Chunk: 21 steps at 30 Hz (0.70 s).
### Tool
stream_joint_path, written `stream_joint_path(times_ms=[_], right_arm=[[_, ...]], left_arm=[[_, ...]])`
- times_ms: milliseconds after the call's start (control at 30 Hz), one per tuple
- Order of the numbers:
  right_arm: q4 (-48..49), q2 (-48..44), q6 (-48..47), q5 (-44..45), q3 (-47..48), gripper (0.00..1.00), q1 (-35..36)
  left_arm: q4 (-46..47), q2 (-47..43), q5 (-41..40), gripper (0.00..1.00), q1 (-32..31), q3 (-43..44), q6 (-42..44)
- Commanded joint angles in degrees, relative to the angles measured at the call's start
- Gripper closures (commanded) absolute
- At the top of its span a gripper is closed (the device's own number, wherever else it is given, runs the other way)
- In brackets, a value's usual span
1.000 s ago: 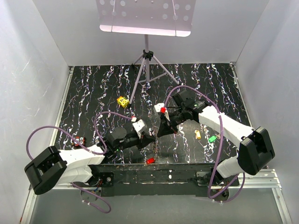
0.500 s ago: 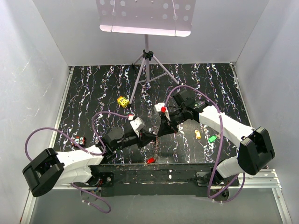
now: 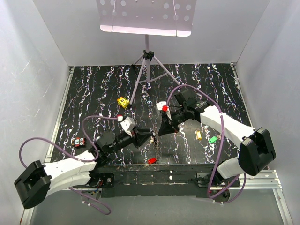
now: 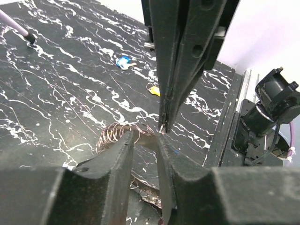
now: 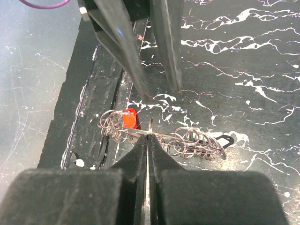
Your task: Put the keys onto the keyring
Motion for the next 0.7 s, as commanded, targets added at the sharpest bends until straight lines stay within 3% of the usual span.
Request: stream_joint_path(times_ms=[0, 200, 367, 667], right_arm=[[2.07, -1.03, 0.67, -3.67, -0.32, 0.99, -0.85], [1.19, -1.2, -2.75, -4.29, -0.93, 0.99, -0.85], [2.33, -1.82, -5.48, -5.6, -2.6, 0.99, -1.02], [2.33, -2.26, -7.68, -6.93, -3.48, 0.99, -0.93]], left_arm=[[-4.97, -8.71, -1.55, 0.69, -0.04, -2.22, 2.61], [-6.82, -15.41, 8.37, 0.42, -0.13, -3.28, 8.41], [-14.3, -10.07, 12.77, 0.39, -0.04, 2.61, 13.77], [-7.54, 1.89, 12.52, 0.4, -0.04, 5.42, 16.5]])
